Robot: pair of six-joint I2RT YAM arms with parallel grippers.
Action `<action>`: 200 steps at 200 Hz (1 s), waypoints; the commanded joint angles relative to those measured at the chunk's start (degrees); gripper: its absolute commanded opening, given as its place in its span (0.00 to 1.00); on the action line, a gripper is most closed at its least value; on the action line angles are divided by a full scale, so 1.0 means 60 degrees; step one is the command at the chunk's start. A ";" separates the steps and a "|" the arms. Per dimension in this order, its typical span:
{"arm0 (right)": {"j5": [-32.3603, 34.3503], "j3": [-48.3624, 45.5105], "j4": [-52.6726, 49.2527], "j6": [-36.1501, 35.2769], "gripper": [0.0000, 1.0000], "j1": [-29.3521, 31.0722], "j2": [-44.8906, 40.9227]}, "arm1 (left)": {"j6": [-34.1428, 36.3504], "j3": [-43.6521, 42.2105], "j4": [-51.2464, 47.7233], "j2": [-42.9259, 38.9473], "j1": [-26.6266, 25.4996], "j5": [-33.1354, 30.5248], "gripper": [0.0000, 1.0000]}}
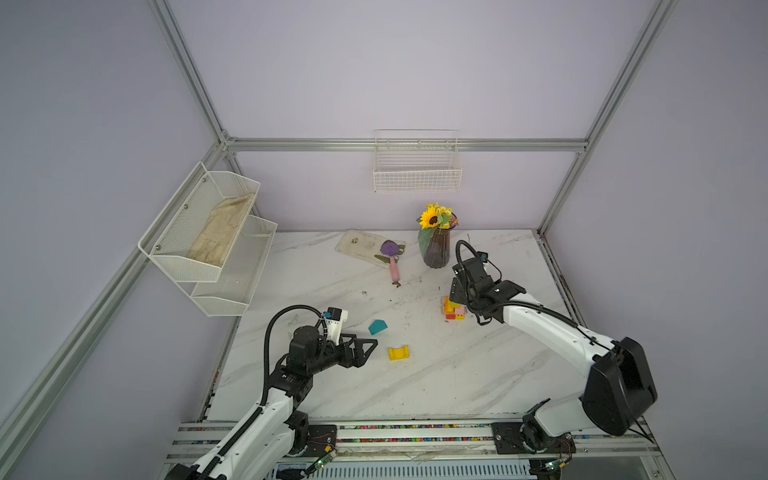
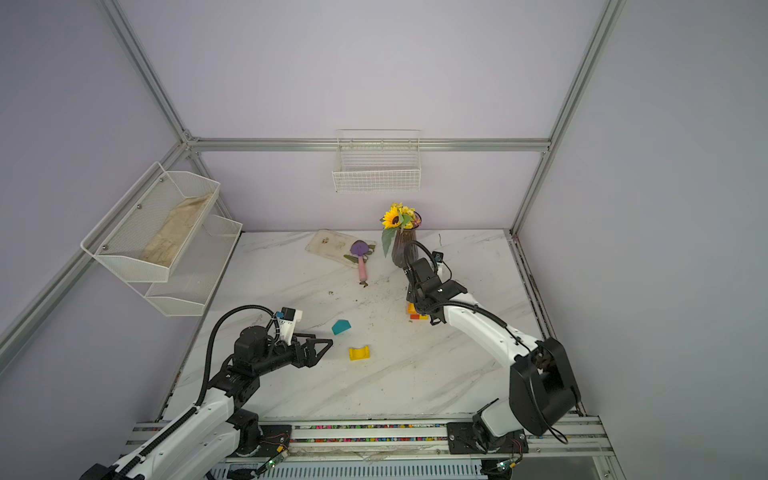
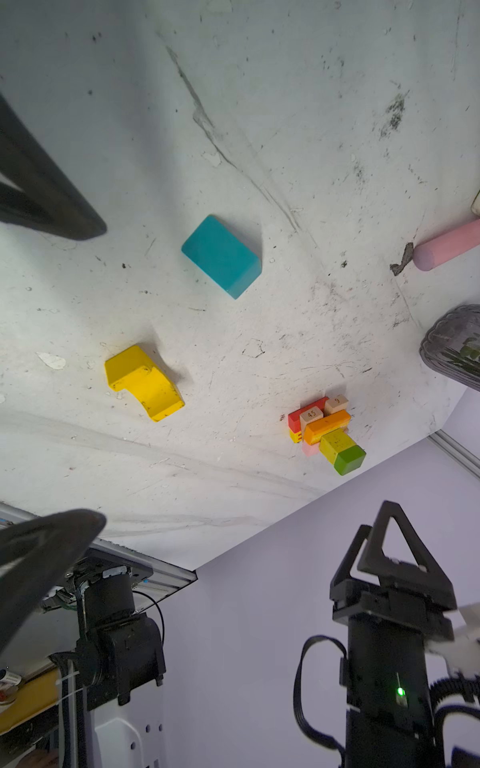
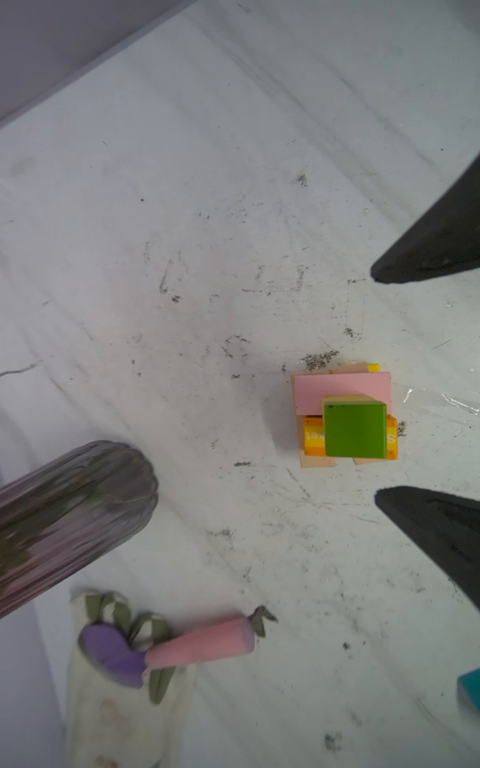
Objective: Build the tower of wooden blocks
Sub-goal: 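Open the right gripper to release the lime-green cube and lift away, then move the right gripper to the yellow arch block and close on it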
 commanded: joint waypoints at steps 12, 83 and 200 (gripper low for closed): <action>-0.0802 -0.0809 0.1289 -0.0746 0.84 0.0501 -0.1226 | 0.0157 0.0047 0.0441 -0.0016 0.0013 -0.0079 1.00; -0.1187 -0.0873 0.2833 -0.1924 0.87 0.3032 -0.0380 | 0.0142 0.0047 0.0427 0.0000 0.0013 -0.0168 1.00; -0.1093 -0.2210 0.4179 -0.0634 0.69 0.5053 0.1451 | 0.0157 0.0163 0.0388 0.0337 0.0011 -0.0329 1.00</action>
